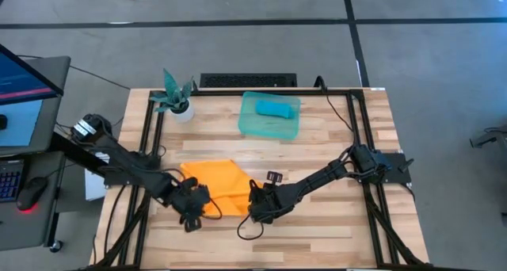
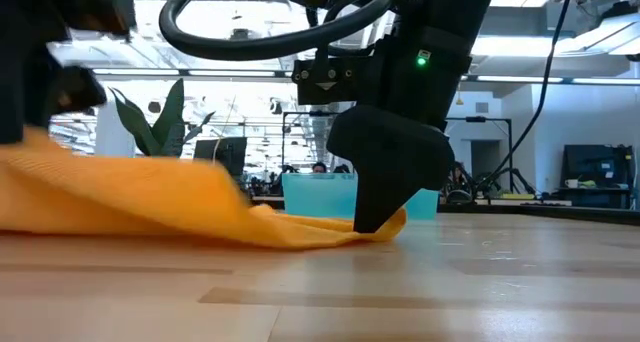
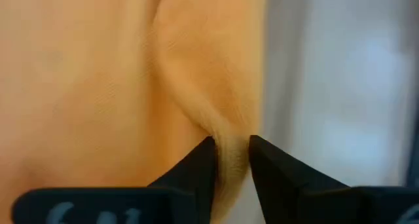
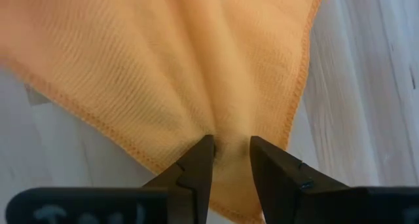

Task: Roll microfiber towels into tight, uniform cylinder then place into a basket
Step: Fold the yellow microfiber towel

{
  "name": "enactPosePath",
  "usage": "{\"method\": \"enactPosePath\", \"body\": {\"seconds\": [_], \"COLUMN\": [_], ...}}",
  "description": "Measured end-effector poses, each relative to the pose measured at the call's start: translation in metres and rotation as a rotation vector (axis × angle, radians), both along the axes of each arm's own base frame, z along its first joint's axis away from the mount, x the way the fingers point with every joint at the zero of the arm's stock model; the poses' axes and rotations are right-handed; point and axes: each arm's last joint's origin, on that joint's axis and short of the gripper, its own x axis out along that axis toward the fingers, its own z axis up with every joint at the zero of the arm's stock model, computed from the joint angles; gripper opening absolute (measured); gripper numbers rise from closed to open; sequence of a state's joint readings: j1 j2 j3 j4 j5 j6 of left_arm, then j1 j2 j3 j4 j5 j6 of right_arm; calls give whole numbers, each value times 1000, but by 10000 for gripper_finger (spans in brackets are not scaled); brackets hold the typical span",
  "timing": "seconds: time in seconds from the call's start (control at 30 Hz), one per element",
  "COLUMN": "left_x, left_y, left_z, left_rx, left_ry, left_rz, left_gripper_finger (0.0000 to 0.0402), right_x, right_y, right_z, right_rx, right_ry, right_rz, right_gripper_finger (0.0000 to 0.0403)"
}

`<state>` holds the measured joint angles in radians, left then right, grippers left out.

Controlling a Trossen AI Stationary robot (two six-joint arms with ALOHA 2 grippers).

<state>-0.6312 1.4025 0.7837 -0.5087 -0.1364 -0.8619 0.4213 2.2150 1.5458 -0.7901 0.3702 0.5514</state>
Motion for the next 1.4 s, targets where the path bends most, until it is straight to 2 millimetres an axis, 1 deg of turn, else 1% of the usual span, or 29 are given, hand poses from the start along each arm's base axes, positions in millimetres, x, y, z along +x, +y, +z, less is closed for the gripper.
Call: {"method": "enactPosePath", "body": {"seconds": [0.07,0.2,0.37,0.43,0.57,0.67,0.8,0.87,0.97,1.2,1.4], "left_x": [-4,-16,-33,-41,-55,-63,-64,-60,-51,-31,-22], "left_y": [-10,-31,-54,-59,-60,-57,-46,-38,-29,-15,-5], "left_z": [5,8,2,-1,-13,-22,-31,-35,-36,-35,-36], "left_rx": [16,64,125,117,91,72,141,173,180,167,155], "left_ry": [-68,-191,-359,-402,-400,-373,-430,-457,-453,-427,-382], "left_rz": [-20,-60,-123,-126,-74,-23,74,136,195,241,259], "left_gripper_finger": [73,56,45,43,41,41,41,41,41,41,44], "right_x": [0,0,1,1,1,1,2,3,4,5,5], "right_y": [0,0,-1,-1,-1,-1,-3,-5,-6,-8,-8], "right_z": [0,0,0,0,0,0,0,0,0,0,1], "right_rx": [0,3,7,7,7,7,7,10,9,9,5], "right_ry": [-1,-3,-4,-4,-6,-7,-8,-9,-10,-12,-11], "right_rz": [0,-1,-2,-2,-2,-4,-9,-14,-16,-22,-22], "right_gripper_finger": [127,127,127,127,127,127,127,127,127,127,127]}}
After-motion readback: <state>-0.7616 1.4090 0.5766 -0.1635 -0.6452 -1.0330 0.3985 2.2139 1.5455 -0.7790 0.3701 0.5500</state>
